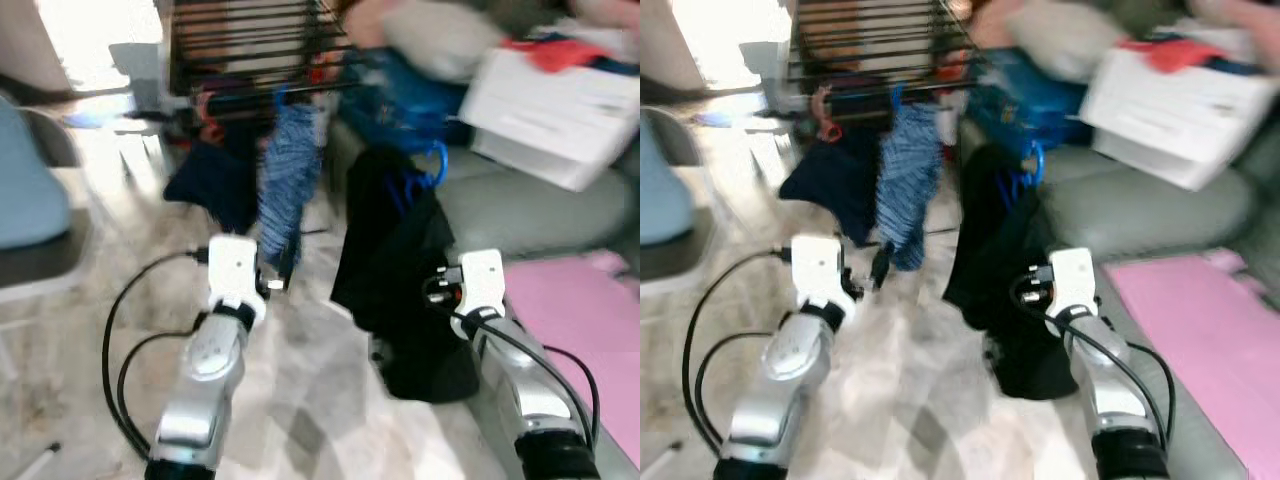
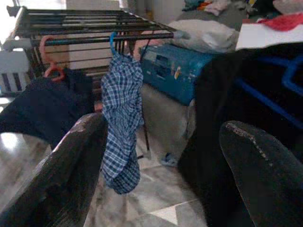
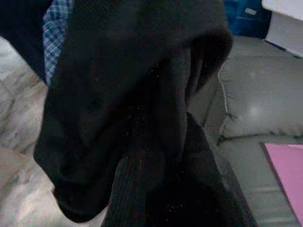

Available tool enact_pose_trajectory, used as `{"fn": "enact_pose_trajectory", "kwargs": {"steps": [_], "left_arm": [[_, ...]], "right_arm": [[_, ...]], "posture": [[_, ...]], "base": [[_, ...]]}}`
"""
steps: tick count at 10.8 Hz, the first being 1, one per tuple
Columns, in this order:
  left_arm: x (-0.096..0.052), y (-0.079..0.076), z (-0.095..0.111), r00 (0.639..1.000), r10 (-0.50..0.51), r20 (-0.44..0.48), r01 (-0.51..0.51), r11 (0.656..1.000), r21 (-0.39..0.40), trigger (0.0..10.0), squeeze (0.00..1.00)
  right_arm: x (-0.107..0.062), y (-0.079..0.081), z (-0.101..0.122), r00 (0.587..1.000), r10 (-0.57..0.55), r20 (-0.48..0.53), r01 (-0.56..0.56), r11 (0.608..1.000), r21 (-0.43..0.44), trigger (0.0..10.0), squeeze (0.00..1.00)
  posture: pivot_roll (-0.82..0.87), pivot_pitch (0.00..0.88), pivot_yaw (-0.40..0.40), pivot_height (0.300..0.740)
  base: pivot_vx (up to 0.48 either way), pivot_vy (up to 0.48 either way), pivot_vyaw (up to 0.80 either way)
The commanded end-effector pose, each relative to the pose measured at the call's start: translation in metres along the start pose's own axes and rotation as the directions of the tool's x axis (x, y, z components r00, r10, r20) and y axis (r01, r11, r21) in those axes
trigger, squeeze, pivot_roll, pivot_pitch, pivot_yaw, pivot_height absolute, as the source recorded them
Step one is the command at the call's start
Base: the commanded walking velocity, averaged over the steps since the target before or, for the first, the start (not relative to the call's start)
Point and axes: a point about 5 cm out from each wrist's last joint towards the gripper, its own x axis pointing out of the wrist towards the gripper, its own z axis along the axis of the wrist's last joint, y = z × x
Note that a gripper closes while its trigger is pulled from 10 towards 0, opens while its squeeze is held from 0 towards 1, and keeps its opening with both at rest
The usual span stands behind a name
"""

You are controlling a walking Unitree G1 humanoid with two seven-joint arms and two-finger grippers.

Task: Hang hanger

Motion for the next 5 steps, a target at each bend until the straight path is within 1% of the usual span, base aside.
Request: {"fn": "enact_pose_trajectory", "kwargs": {"steps": [1, 4, 5], "left_arm": [[0.0005, 0.0038, 0.0009, 1.0, 0.015, 0.005, -0.015, 1.0, 0.009, 10.0, 0.0], [0.0023, -0.0011, 0.0016, 1.0, -0.002, 0.021, 0.002, 1.0, 0.001, 10.0, 0.0], [0.0016, -0.0021, 0.0012, 1.0, -0.01, 0.02, 0.01, 1.0, -0.002, 10.0, 0.0]], "right_arm": [[0.0048, 0.0044, 0.0216, 0.995, 0.03, 0.094, -0.029, 0.999, -0.015, 10.0, 0.0], [0.0051, 0.0066, 0.0225, 0.994, 0.042, 0.102, -0.04, 0.999, -0.02, 10.0, 0.0], [0.0047, 0.0103, 0.0212, 0.993, 0.057, 0.1, -0.056, 0.998, -0.022, 10.0, 0.0]], "posture": [[-0.09, 0.0, -0.017, 0.74], [-0.09, 0.008, -0.015, 0.74], [-0.09, 0.011, -0.016, 0.74]], "base": [[0.0, 0.0, 0.0], [0.0, 0.0, 0.78], [0.0, 0.0, 0.0]]}}
